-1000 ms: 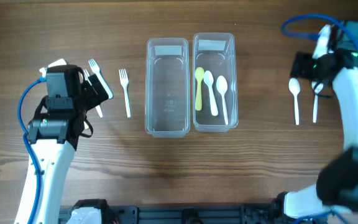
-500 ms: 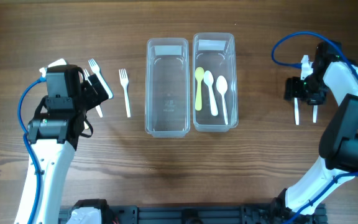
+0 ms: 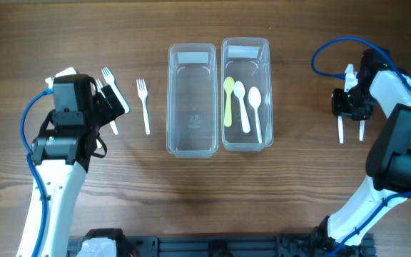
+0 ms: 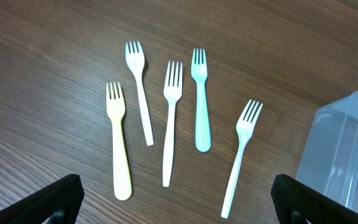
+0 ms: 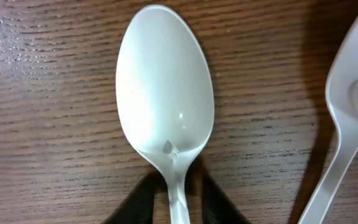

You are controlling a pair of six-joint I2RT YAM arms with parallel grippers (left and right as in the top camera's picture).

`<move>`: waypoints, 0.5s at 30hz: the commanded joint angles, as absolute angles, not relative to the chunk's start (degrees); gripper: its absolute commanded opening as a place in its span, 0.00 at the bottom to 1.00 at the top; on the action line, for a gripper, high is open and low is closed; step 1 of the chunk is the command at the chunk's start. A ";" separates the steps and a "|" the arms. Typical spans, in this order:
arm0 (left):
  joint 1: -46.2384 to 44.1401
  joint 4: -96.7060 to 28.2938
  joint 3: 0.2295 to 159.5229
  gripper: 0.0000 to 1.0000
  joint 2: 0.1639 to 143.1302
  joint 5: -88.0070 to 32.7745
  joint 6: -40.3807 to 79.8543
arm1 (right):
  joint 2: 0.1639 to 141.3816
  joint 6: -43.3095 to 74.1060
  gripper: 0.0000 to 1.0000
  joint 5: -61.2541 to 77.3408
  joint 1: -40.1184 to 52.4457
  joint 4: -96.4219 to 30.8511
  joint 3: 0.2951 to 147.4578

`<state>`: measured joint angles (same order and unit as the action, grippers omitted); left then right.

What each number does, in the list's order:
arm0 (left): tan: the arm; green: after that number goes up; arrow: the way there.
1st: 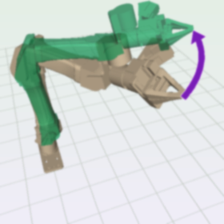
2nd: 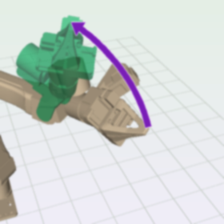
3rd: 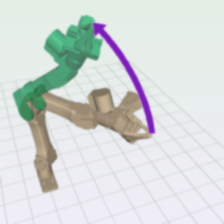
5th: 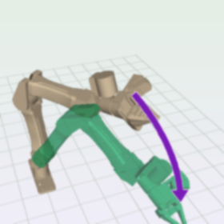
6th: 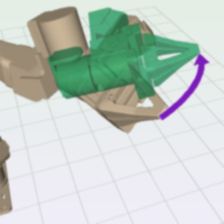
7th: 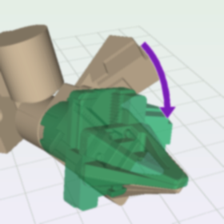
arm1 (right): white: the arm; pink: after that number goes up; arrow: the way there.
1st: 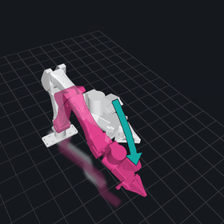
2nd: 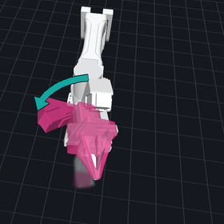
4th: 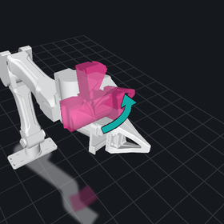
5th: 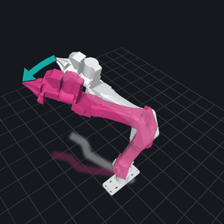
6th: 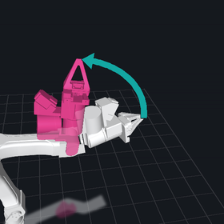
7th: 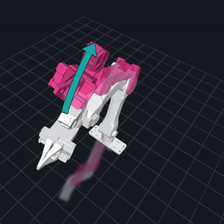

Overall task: Pack container
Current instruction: 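Grasp another white spoon with the right gripper, then place the white spoon into the right container and release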

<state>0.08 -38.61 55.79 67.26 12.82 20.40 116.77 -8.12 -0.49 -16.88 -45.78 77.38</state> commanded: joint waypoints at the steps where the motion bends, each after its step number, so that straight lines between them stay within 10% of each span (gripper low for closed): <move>1: 0.38 -38.46 56.90 1.00 67.42 13.56 19.70 | 119.39 -4.99 0.11 0.49 -16.73 -46.30 76.44; 15: 0.38 -38.46 56.90 1.00 67.42 13.56 19.70 | 101.60 4.12 0.04 12.56 -5.78 -56.38 89.19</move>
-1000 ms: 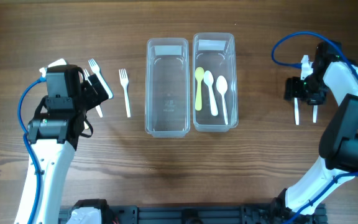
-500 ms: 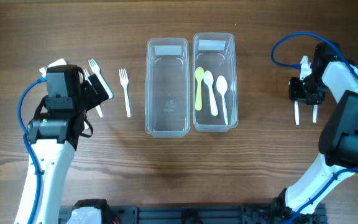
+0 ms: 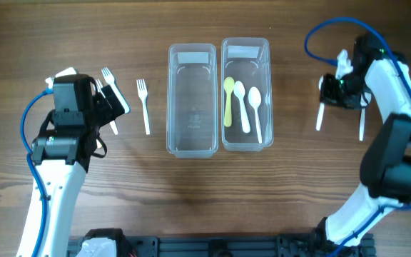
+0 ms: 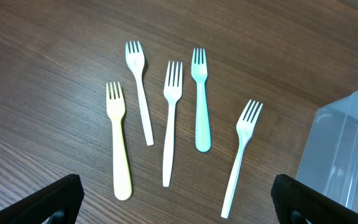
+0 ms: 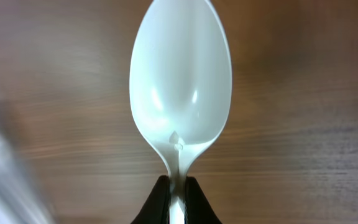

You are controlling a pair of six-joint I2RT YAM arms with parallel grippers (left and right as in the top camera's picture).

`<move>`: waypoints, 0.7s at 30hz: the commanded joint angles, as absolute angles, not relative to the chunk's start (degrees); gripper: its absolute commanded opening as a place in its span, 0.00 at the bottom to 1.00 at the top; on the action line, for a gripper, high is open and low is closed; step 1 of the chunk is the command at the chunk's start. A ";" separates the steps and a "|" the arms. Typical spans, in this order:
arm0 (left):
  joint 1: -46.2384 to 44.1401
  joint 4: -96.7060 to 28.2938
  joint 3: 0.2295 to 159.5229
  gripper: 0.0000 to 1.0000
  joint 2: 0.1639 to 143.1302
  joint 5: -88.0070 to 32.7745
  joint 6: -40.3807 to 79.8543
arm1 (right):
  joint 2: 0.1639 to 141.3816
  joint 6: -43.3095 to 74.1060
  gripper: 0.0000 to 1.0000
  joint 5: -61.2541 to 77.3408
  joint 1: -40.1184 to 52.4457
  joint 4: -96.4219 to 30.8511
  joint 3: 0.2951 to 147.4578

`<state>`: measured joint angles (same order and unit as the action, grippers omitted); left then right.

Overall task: Pack container
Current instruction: 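Place the white spoon into the right container and release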

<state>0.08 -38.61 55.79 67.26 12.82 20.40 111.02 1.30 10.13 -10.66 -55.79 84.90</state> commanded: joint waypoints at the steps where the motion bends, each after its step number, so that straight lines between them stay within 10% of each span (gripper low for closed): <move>1: 0.38 -38.46 56.90 1.00 67.42 13.56 19.70 | 99.42 5.21 0.04 12.60 -4.05 -56.34 89.45; 17: 0.38 -38.46 56.90 1.00 67.42 13.56 19.70 | 106.94 20.12 0.05 6.44 20.10 -46.17 83.59; 21: 0.38 -38.46 56.90 1.00 67.42 13.56 19.70 | 106.39 18.13 0.41 5.56 19.57 -46.30 84.90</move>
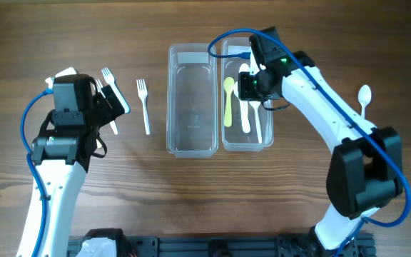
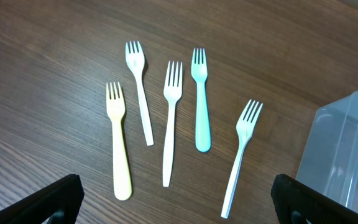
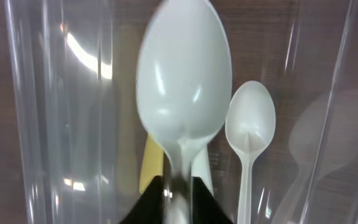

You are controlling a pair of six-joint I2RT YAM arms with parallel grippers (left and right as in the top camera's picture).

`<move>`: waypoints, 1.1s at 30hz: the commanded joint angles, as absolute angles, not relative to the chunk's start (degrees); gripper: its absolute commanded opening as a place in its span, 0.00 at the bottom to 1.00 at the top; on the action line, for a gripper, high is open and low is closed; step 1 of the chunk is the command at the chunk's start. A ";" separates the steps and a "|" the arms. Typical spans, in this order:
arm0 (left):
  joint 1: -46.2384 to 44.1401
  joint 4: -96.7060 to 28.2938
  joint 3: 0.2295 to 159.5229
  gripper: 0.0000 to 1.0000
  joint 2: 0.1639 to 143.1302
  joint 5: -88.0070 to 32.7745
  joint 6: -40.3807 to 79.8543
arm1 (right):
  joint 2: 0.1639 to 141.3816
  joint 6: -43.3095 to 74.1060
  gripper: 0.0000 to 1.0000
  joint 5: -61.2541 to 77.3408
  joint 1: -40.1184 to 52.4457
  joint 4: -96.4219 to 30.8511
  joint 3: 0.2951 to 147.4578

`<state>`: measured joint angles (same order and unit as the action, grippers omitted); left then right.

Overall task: Pack container
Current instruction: 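Place the white spoon into the right container and release, then grasp the last white spoon with the right gripper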

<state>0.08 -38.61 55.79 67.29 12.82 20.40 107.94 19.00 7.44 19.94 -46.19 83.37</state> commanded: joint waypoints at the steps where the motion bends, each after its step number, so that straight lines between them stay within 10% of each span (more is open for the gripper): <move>1: 0.38 -38.46 56.90 1.00 67.42 13.56 19.70 | 105.49 16.82 0.47 5.30 19.22 -46.98 86.04; 14: 0.38 -38.46 56.90 1.00 67.42 13.56 19.70 | 89.93 -5.43 0.86 -13.58 -5.10 -50.11 89.52; 33: 0.38 -38.44 56.90 1.00 67.42 13.56 19.70 | 114.72 -6.00 0.84 0.05 -25.87 -47.27 83.00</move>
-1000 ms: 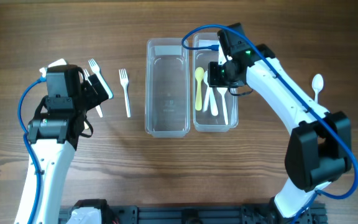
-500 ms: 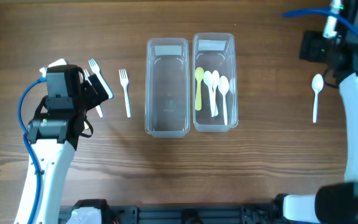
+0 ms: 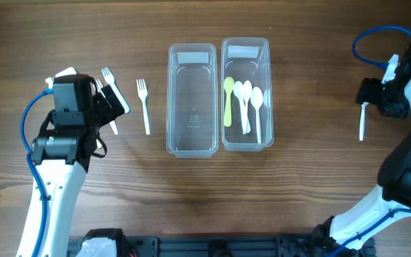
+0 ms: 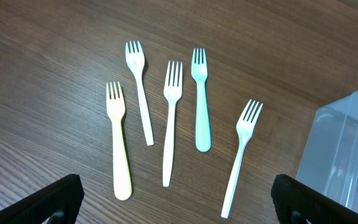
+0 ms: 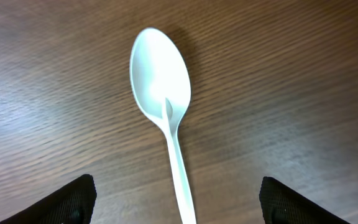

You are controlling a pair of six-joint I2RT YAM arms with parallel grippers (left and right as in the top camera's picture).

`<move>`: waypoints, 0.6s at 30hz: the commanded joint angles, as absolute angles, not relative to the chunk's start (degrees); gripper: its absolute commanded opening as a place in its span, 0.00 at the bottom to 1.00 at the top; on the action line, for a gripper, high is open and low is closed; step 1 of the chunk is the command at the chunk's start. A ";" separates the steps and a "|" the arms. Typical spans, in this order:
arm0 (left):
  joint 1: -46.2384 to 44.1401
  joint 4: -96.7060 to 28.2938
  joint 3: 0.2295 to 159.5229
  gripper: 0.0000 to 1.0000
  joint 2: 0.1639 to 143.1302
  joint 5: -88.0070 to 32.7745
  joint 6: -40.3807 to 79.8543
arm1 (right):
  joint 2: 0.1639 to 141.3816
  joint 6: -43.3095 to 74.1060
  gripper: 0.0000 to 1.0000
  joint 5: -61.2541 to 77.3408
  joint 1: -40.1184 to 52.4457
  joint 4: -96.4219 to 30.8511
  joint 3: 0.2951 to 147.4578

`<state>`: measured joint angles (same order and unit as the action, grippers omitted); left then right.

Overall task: Pack container
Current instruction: 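Grasp the last white spoon with the right gripper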

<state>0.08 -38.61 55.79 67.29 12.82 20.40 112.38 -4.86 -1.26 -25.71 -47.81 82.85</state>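
Two clear containers stand side by side mid-table. The left container [image 3: 191, 139] holds nothing. The right container [image 3: 247, 50] holds a yellow-green spoon [image 3: 227, 100] and three white spoons [image 3: 247, 100]. One white spoon [image 5: 164, 112] lies on the table at the far right, and my right gripper [image 5: 179, 208] hangs open over its handle, also seen from overhead [image 3: 378, 96]. My left gripper [image 4: 179, 211] hovers open above several forks: a yellow fork [image 4: 119, 149], a teal fork [image 4: 200, 112] and three white forks [image 4: 170, 118].
The left container's corner [image 4: 347, 149] shows at the right of the left wrist view. One white fork [image 3: 143, 106] lies apart from the others, nearer the containers. Bare wood lies between the right container and the last spoon.
My right gripper held a white spoon over the right container. That spoon now lies inside with the others, and the gripper is open at the far right over the last spoon. The left arm is unmoved.
My right gripper was shut on a white spoon on the table at the right, beside a second one. Then it held it lifted, further left, then over the right container. Now the container has one more spoon and the gripper hangs open over the remaining spoon.
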 commanded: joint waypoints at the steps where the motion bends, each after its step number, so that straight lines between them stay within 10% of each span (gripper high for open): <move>1: 0.38 -38.46 56.90 1.00 67.42 13.56 19.70 | 115.55 -5.78 0.84 0.08 -25.91 -47.16 83.00; 12: 0.38 -38.46 56.90 1.00 67.42 13.56 19.70 | 119.70 -3.81 0.43 0.05 -25.89 -46.48 82.65; 18: 0.38 -38.46 56.90 1.00 67.42 13.56 19.70 | 119.72 -2.81 0.40 0.03 -25.89 -45.71 79.81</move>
<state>0.08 -38.61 55.81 67.29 12.82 20.40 118.41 -3.90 -1.02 -25.71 -45.89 81.65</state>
